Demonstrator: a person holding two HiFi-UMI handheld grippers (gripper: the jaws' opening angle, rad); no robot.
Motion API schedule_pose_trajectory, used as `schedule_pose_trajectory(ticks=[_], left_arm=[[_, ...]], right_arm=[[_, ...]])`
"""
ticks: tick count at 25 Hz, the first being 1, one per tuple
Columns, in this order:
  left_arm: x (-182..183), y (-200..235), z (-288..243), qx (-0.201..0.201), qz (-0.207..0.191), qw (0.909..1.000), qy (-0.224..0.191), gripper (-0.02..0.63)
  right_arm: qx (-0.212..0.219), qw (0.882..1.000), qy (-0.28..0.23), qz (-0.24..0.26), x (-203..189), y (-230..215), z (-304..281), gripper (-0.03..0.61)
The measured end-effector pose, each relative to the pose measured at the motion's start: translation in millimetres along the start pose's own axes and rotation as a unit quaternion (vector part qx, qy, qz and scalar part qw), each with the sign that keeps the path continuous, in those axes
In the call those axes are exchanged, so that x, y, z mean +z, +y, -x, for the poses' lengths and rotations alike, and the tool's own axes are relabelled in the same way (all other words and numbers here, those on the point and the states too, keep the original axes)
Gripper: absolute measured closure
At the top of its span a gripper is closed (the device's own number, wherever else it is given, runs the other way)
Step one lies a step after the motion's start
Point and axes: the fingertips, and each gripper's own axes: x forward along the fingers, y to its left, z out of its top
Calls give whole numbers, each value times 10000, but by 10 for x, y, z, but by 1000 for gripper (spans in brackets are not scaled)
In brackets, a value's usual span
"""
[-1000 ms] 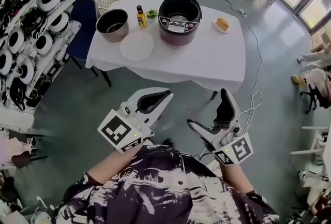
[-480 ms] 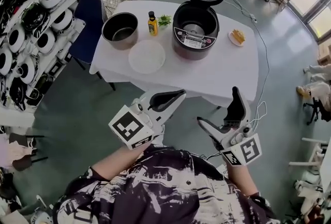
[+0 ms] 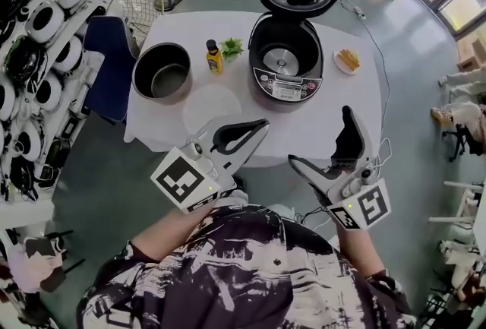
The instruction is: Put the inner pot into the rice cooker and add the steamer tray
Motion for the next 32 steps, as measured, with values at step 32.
schedule_pose_trajectory(ticks=[32], left_arm=[[155,1226,-758,1249,-123,9921,-42,609]], right_arm=[[1192,9920,125,-386,-150,-1071,-971,46]])
